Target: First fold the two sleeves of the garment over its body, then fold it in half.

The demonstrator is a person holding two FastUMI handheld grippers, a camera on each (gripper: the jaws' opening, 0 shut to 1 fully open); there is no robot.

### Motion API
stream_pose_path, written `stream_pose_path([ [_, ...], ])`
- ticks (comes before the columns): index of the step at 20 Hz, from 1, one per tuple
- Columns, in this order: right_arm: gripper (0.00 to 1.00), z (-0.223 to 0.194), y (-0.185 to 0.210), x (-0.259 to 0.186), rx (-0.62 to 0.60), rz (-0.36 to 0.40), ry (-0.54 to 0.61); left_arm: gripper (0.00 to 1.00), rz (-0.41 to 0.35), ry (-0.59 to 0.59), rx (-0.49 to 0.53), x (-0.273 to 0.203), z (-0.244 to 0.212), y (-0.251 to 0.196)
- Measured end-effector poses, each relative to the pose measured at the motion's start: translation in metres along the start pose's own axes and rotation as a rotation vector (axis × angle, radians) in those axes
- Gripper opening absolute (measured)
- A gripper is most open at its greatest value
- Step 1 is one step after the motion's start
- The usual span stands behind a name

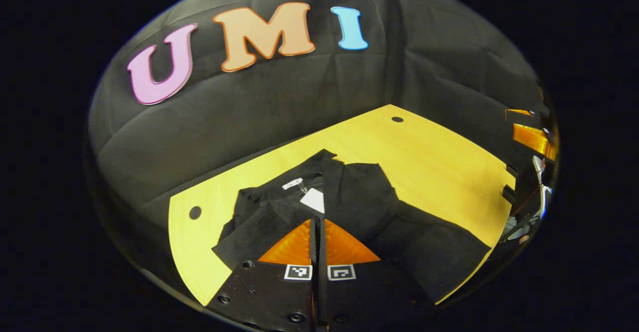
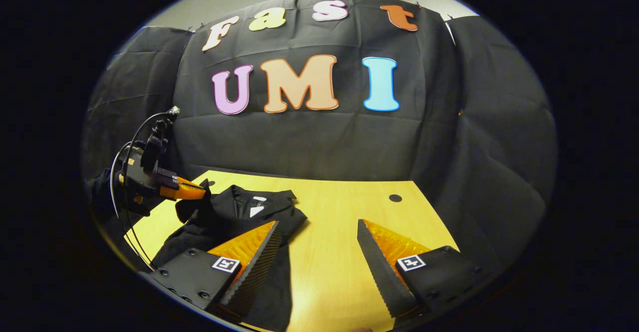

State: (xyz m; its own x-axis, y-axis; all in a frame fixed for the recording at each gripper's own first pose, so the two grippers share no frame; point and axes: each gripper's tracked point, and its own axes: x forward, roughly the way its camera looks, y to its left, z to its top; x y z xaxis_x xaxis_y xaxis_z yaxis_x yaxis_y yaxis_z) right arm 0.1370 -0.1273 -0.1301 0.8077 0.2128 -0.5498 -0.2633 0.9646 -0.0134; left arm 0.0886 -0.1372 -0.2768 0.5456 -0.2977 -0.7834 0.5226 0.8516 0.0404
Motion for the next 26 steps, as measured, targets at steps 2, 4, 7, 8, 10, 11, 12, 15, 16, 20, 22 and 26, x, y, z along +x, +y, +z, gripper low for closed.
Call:
stream_pose_path([
  [2, 0.98, -0.005, -0.016, 0.001, 0.015, -0.018, 0.012, 0.00, -0.026, 0.016, 0.008, 0.020, 0.007, -0.016],
  [4, 0.98, -0.009, -0.031, 0.002, 0.030, -0.035, 0.025, 0.00, -0.043, 0.023, 0.021, 0.040, 0.014, -0.029],
  [7, 0.98, -0.011, -0.048, 0.003, 0.043, -0.052, 0.038, 0.00, -0.072, 0.044, 0.034, 0.065, 0.017, -0.046],
  [8, 0.99, -0.013, -0.052, 0.003, 0.043, -0.057, 0.042, 0.00, -0.078, 0.056, 0.037, 0.074, 0.016, -0.050],
  [10, 0.98, -0.015, -0.059, 0.004, 0.042, -0.062, 0.050, 0.00, -0.028, 0.051, 0.053, 0.086, 0.022, -0.046],
  [11, 0.98, -0.014, -0.064, 0.004, 0.042, -0.065, 0.052, 0.33, -0.021, 0.025, 0.037, 0.093, 0.028, -0.047],
  [12, 0.98, -0.014, -0.066, 0.005, 0.043, -0.066, 0.052, 0.67, -0.004, -0.017, 0.032, 0.091, 0.037, -0.048],
  [15, 0.98, -0.012, -0.075, 0.007, 0.049, -0.057, 0.048, 0.93, 0.045, -0.097, 0.050, 0.088, 0.062, -0.044],
  [16, 0.98, -0.013, -0.077, 0.009, 0.053, -0.049, 0.048, 0.94, 0.070, -0.111, 0.061, 0.081, 0.068, -0.040],
  [20, 0.99, -0.007, -0.076, 0.018, 0.043, 0.006, 0.036, 0.94, 0.161, -0.176, 0.028, 0.046, 0.081, -0.022],
  [22, 0.99, -0.002, -0.069, 0.023, 0.029, 0.042, 0.025, 0.94, 0.214, -0.202, -0.003, 0.021, 0.078, -0.009],
  [26, 1.00, 0.004, -0.038, 0.020, 0.045, 0.095, 0.002, 0.94, 0.293, -0.251, -0.088, -0.047, 0.058, 0.016],
])
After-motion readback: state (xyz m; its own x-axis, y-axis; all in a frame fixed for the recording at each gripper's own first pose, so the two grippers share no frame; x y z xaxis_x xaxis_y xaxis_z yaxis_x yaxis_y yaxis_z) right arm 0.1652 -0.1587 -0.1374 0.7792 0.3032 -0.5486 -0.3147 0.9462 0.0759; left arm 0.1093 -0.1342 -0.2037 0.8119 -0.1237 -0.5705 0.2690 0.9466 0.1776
